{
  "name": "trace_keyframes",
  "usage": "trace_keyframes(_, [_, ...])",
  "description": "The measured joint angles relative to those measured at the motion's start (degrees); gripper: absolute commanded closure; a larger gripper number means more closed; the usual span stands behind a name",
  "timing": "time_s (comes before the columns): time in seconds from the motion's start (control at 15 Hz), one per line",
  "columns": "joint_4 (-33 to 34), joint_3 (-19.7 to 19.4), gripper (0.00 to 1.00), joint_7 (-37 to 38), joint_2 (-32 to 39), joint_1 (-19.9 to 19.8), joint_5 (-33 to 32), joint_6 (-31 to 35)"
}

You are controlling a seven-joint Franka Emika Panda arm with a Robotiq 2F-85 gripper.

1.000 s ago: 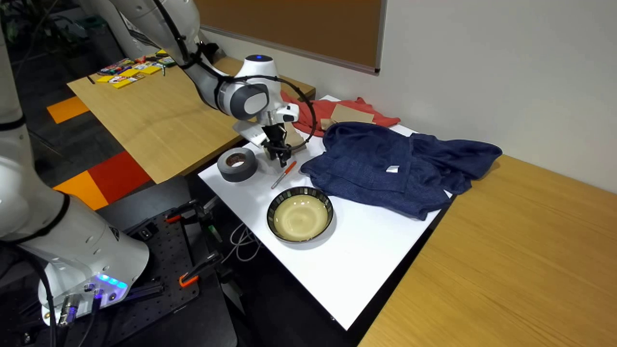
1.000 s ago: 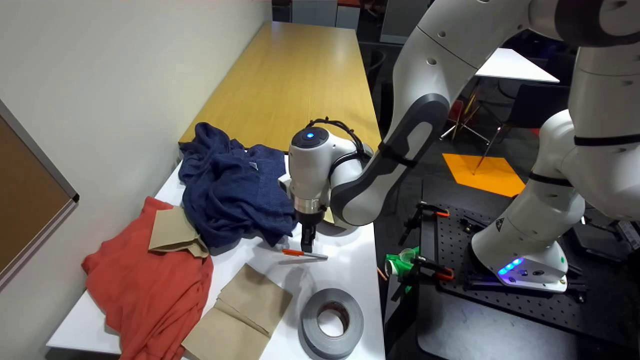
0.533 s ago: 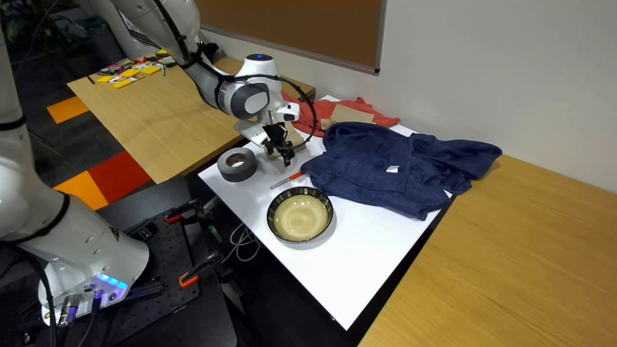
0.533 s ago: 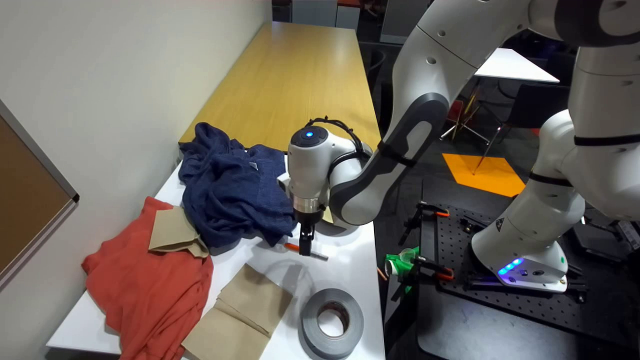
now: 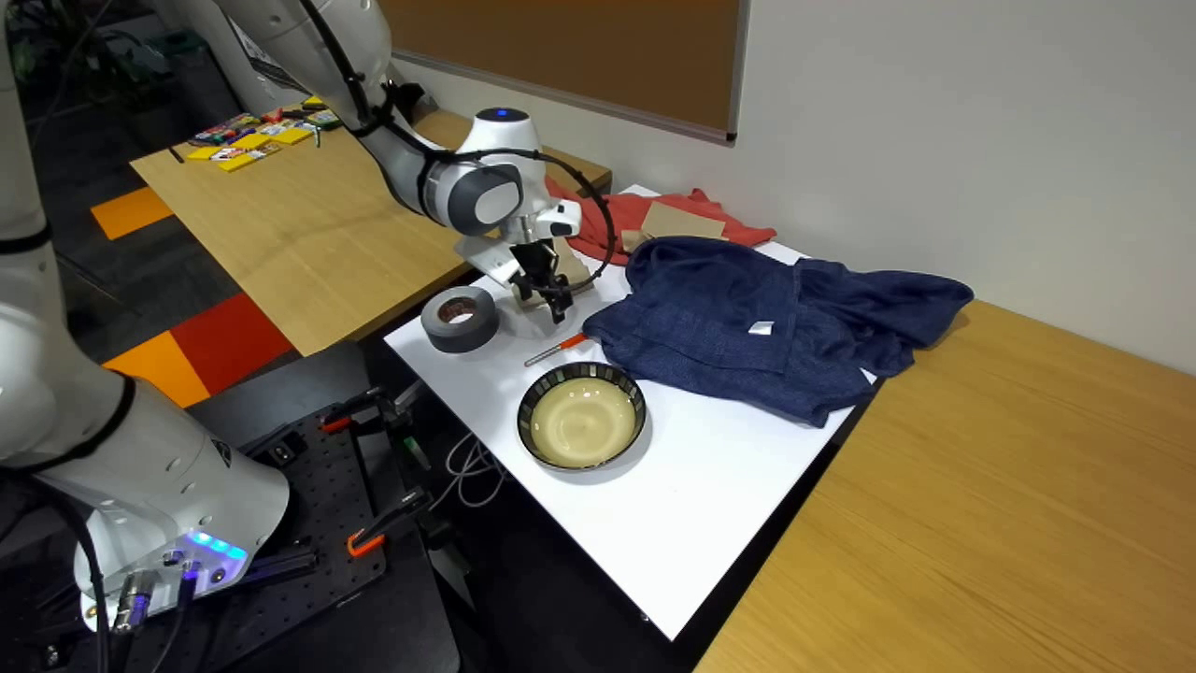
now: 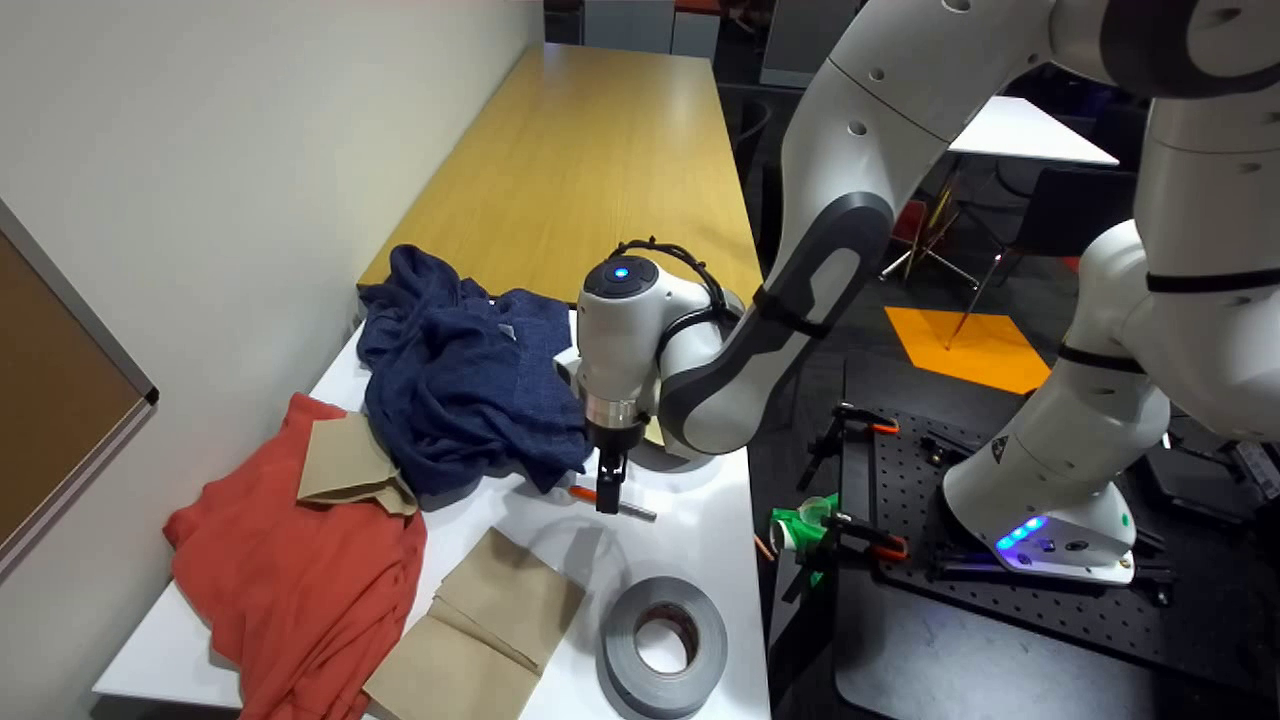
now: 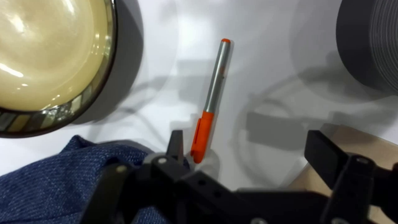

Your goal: Remove the pen from the bowl, put the pen inside the bowl, remove the pen from the bowl

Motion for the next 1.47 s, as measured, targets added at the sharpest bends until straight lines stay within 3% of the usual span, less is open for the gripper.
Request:
trace_keyframes(0.53, [0.2,-1.8,0.00,0.1,5.5,0.6,-0.1,6.3])
trace_keyframes(0.93, [1.6,-2.8,0.02,0.1,8.8,1.2,-0.1,7.5])
trace_keyframes(1.0, [1.8,-2.9,0.26,0.1,9.3,1.3,-0.1,7.5])
trace_keyframes(1.13, [2.2,-2.9,0.32,0.1,10.1,1.6,-0.1,7.8])
trace_keyframes(1.47, [3.0,-2.9,0.70,0.1,11.3,2.2,-0.1,8.2])
